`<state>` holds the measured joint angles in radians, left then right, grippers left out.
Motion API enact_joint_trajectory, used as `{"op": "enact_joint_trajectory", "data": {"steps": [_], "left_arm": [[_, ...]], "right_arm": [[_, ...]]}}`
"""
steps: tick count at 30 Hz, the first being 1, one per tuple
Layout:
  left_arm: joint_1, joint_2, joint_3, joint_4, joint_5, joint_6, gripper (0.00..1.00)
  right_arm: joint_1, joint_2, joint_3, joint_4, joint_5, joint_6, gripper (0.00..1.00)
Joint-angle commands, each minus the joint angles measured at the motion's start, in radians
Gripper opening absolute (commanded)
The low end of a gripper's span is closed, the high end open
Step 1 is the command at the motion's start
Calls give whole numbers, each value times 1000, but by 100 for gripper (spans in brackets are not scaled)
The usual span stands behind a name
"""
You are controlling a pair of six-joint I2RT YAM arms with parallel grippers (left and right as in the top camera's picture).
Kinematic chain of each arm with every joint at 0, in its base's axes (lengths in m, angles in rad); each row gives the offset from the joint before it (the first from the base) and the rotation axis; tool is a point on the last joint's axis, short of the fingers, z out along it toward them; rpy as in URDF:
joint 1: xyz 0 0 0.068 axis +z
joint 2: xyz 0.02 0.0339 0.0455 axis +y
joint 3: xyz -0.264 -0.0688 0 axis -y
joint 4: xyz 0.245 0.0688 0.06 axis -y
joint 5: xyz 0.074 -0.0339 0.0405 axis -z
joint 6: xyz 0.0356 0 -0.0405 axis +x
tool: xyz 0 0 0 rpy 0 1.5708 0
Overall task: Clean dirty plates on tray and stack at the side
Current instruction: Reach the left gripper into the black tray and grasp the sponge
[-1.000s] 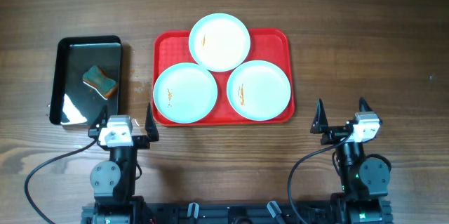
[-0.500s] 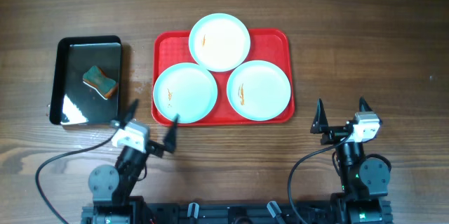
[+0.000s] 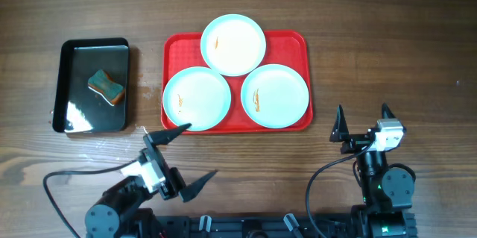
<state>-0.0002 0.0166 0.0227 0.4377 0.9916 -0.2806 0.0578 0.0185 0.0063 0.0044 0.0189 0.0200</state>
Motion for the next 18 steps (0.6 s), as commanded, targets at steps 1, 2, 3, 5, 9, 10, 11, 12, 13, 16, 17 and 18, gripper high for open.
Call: {"op": "enact_joint_trajectory", "data": {"steps": [1, 2, 3, 5, 9, 10, 11, 12, 13, 16, 17, 18], "left_arm": [[16, 103, 155, -89, -148, 16, 100], [26, 148, 206, -148, -169, 51, 100], [53, 262, 342, -343, -286, 71, 100], [82, 411, 505, -566, -386, 105, 100], [123, 735, 855, -986, -433, 154, 100], [123, 803, 923, -1058, -417, 154, 100], [122, 863, 979, -1123, -404, 154, 100], [122, 913, 1020, -1177, -412, 163, 100], [123, 961, 1047, -1204, -417, 177, 100], [126, 1079, 1101, -1215, -522, 103, 100], [130, 1112, 1125, -1231, -582, 47, 100], [142, 1173, 1178, -1284, -661, -11, 100]], "right_arm": [[-5, -5, -1, 2, -18, -18, 100], [-5, -5, -1, 2, -18, -18, 100], [-5, -5, -1, 2, -18, -18, 100], [-5, -5, -1, 2, -18, -17, 100], [-5, -5, -1, 2, -18, -18, 100], [-5, -5, -1, 2, -18, -18, 100], [-5, -5, -1, 2, -18, -18, 100], [-5, -5, -1, 2, -18, -18, 100], [-5, -5, -1, 2, -18, -18, 100], [-5, -5, -1, 2, -18, -17, 100], [-5, -5, -1, 2, -18, -18, 100], [-5, -5, -1, 2, -18, -18, 100]]}}
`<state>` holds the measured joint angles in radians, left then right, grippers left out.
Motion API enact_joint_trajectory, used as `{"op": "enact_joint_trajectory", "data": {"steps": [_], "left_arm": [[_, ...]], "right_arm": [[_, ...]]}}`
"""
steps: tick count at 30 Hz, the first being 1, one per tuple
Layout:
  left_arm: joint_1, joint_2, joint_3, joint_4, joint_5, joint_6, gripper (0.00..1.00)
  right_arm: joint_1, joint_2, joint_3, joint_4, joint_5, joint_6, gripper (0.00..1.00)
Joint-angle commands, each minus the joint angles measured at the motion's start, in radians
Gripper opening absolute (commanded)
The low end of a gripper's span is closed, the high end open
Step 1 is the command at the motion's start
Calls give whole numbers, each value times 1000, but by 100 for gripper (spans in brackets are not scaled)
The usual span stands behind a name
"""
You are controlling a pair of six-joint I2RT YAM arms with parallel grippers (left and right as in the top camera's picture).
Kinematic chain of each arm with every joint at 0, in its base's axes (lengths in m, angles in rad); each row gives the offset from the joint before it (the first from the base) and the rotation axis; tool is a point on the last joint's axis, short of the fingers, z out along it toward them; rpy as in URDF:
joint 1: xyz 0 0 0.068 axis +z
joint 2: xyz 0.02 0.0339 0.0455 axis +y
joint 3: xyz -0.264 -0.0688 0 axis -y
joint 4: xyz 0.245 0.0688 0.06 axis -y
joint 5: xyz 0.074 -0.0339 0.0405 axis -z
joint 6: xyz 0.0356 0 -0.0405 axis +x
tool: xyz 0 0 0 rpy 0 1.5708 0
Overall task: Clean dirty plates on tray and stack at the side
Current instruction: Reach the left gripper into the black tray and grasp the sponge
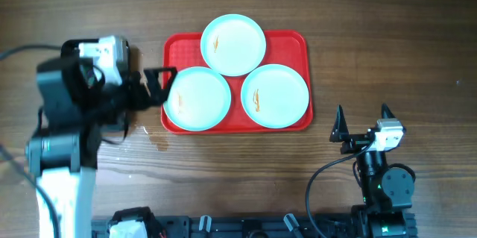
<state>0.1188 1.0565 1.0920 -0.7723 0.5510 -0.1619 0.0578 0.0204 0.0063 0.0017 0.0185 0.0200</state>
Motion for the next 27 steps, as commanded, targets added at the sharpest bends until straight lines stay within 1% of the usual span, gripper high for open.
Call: {"op": "enact_joint_trajectory", "data": {"steps": [1, 5, 7, 8, 10, 13, 14, 18, 23, 24, 25, 26, 27], "left_arm": [[33, 186, 161, -128, -279, -142, 100], [70, 435, 415, -359, -525, -172, 100], [90, 530, 497, -414, -580, -172, 100], [100, 555, 513, -421, -583, -173, 100], [141, 606, 520, -406, -576, -211, 100], [192, 658, 520, -341, -495, -228, 100], [202, 674, 520, -351, -484, -227, 100], [237, 733, 489, -368, -560, -221, 100], [263, 834, 482, -372, -560, -220, 100], [263, 852, 482, -367, -560, -220, 82], [263, 871, 482, -360, -560, -220, 49], [263, 891, 482, -350, -560, -221, 40], [263, 903, 482, -344, -560, -221, 41]], "right_arm": [[-5, -6, -1, 5, -18, -18, 100], [-5, -6, -1, 5, -18, -17, 100], [-5, -6, -1, 5, -18, -17, 100], [-5, -6, -1, 5, -18, -17, 100], [-5, -6, -1, 5, -18, -18, 100], [-5, -6, -1, 5, -18, -17, 100], [-5, -6, -1, 5, -18, -17, 100], [-5, -6, -1, 5, -18, -17, 100], [-5, -6, -1, 5, -18, -18, 100], [-5, -6, -1, 5, -18, -17, 100], [-5, -6, -1, 5, -18, -18, 100], [-5, -6, -1, 5, -18, -18, 100], [-5, -6, -1, 5, -18, -17, 100]]}}
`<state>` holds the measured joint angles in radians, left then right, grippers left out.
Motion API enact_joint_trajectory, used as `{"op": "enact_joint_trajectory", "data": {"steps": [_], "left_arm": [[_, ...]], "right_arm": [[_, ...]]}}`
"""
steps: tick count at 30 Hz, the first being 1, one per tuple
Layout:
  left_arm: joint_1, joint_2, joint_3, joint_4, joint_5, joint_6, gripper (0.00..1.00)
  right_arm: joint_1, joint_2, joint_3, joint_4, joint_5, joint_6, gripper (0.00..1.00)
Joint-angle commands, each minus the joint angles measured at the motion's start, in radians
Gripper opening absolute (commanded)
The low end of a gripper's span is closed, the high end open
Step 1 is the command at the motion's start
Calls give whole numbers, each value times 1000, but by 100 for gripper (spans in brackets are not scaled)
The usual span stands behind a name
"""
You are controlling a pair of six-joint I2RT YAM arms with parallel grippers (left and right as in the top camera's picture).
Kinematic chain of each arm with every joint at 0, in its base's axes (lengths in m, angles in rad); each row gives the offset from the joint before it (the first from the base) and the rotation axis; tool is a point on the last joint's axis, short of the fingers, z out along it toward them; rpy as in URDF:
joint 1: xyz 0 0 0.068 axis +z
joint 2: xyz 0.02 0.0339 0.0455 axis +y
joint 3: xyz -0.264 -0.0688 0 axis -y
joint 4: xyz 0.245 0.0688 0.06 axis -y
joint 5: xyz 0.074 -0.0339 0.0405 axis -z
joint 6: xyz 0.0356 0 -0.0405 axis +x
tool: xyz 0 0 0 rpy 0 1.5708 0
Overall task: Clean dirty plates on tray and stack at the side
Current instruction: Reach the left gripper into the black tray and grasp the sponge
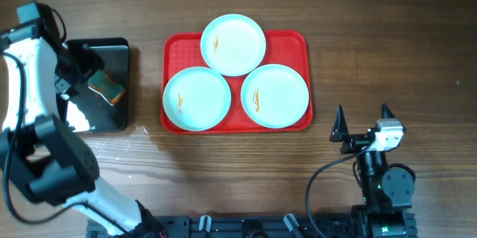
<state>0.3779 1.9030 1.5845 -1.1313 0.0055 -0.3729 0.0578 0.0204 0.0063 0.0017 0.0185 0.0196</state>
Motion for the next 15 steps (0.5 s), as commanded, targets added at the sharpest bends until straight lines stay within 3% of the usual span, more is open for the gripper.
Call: {"op": "enact_joint_trajectory", "data": {"steps": [1, 2, 5, 7, 15], "left_arm": [[4, 73, -10, 23, -16, -10, 54], [6, 89, -10, 33, -19, -10, 63], [8, 130, -10, 56, -35, -10, 61], [8, 151, -10, 69, -34, -10, 69], [3, 231, -11, 107, -32, -10, 71]], "right_arm": [[-5, -6, -1, 5, -18, -17, 100], [-5, -6, -1, 5, -18, -17, 100], [-5, -6, -1, 5, -18, -17, 100], [-5, -6, -1, 5, -18, -17, 100], [-5, -6, -1, 5, -18, -17, 100]]}}
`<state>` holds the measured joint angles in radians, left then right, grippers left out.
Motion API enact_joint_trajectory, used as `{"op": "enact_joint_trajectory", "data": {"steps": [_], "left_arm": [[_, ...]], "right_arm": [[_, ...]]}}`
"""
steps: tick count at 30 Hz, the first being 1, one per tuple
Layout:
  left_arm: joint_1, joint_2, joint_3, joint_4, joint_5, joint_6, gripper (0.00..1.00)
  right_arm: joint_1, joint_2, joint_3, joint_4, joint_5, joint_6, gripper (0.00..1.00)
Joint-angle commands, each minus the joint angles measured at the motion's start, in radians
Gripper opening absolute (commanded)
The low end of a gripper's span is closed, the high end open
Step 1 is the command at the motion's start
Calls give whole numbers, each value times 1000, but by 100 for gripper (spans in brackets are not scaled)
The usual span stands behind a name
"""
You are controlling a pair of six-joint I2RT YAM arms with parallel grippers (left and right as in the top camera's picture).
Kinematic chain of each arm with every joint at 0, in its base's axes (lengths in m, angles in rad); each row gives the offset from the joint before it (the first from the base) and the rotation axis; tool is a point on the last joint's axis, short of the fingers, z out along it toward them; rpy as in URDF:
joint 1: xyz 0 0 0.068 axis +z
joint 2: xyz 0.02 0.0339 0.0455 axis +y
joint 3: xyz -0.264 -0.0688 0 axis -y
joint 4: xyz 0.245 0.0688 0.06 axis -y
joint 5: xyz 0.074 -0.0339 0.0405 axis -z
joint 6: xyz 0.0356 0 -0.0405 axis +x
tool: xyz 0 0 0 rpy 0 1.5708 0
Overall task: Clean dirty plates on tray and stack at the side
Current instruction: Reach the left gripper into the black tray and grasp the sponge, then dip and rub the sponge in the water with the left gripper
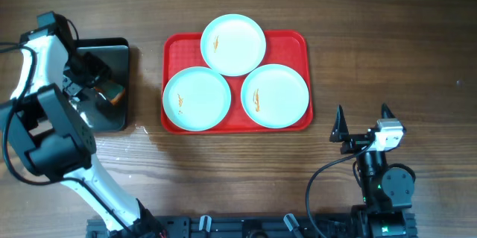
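Note:
Three white plates lie on the red tray (301, 41): one at the back (233, 45), one front left (197, 98), one front right (275, 95). Each carries small orange smears. A green and orange sponge (112, 92) lies in the black tray (112, 47) at the left. My left gripper (94, 78) is down over that sponge, covering most of it, and its dark fingers look open against the dark tray. My right gripper (361, 122) rests open near the front right, fingers pointing away from me, holding nothing.
The left arm curves from the front left up along the table's left edge. Bare wood lies right of the red tray and between the two trays. The right arm's base stands at the front edge.
The left gripper has moved slightly down and right onto the sponge, hiding more of it. Plates, trays and right arm are unchanged.
The left gripper was open at the front edge, below the red tray. Then it was between the black tray and the red tray. Then it was over the black tray beside the sponge, and now sits on the sponge. The right arm stayed still.

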<state>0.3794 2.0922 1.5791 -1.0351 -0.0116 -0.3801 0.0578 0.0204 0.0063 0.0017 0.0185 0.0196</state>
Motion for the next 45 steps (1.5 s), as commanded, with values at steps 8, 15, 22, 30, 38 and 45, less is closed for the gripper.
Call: {"op": "enact_joint_trajectory", "data": {"steps": [8, 15, 22, 30, 38, 45], "left_arm": [[-2, 87, -7, 46, 63, 6, 64], [-2, 87, -7, 48, 58, 9, 4], [14, 72, 4, 37, 25, 9, 100], [26, 64, 7, -82, 40, 9, 100], [16, 64, 2, -97, 134, 10, 53], [15, 64, -29, -51, 134, 9, 19]], "right_arm": [[-5, -6, -1, 5, -18, -17, 100], [-5, -6, -1, 5, -18, -17, 100], [-5, -6, -1, 5, -18, -17, 100], [-5, -6, -1, 5, -18, -18, 100], [-5, -6, -1, 5, -18, -17, 100], [-5, -6, -1, 5, -18, -17, 100]]}}
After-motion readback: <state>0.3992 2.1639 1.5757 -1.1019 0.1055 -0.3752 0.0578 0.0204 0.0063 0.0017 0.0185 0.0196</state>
